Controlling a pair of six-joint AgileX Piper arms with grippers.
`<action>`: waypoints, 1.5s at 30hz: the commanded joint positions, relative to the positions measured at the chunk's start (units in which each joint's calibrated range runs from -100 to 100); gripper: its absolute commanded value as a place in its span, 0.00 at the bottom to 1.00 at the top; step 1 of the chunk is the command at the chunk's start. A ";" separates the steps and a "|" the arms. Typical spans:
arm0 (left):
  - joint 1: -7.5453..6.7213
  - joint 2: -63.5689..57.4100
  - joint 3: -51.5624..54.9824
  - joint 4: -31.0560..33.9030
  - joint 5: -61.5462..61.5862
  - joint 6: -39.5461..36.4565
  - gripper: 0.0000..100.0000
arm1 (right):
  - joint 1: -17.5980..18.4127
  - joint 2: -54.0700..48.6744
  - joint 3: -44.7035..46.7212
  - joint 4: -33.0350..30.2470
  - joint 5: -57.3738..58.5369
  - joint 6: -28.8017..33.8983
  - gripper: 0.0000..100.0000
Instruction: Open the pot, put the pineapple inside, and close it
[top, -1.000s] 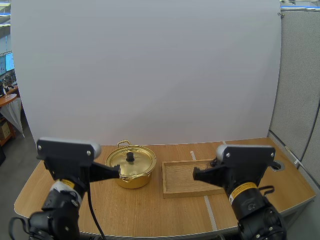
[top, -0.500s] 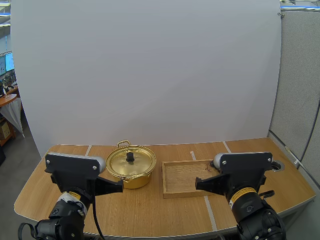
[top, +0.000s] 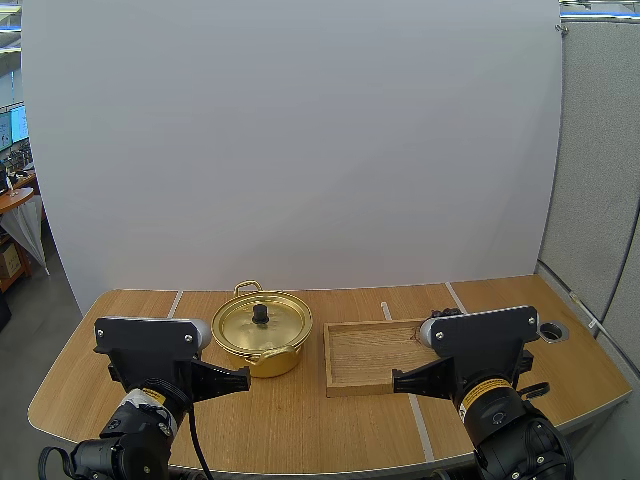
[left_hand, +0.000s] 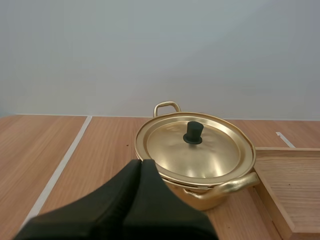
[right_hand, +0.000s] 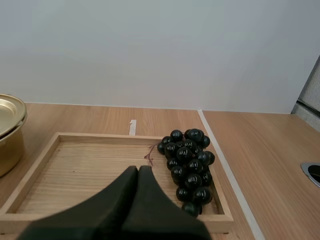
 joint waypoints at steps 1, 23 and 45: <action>0.06 -0.18 0.08 -0.66 2.86 -0.75 0.00 | 0.01 -0.46 0.00 6.64 3.60 -7.28 0.00; 0.06 -0.18 0.08 0.74 9.27 -1.15 0.00 | -1.79 -0.98 0.00 36.37 8.41 -28.03 0.00; 0.06 -0.18 0.08 0.74 9.44 -1.16 0.00 | -2.68 -0.98 0.00 37.37 9.36 -28.03 0.00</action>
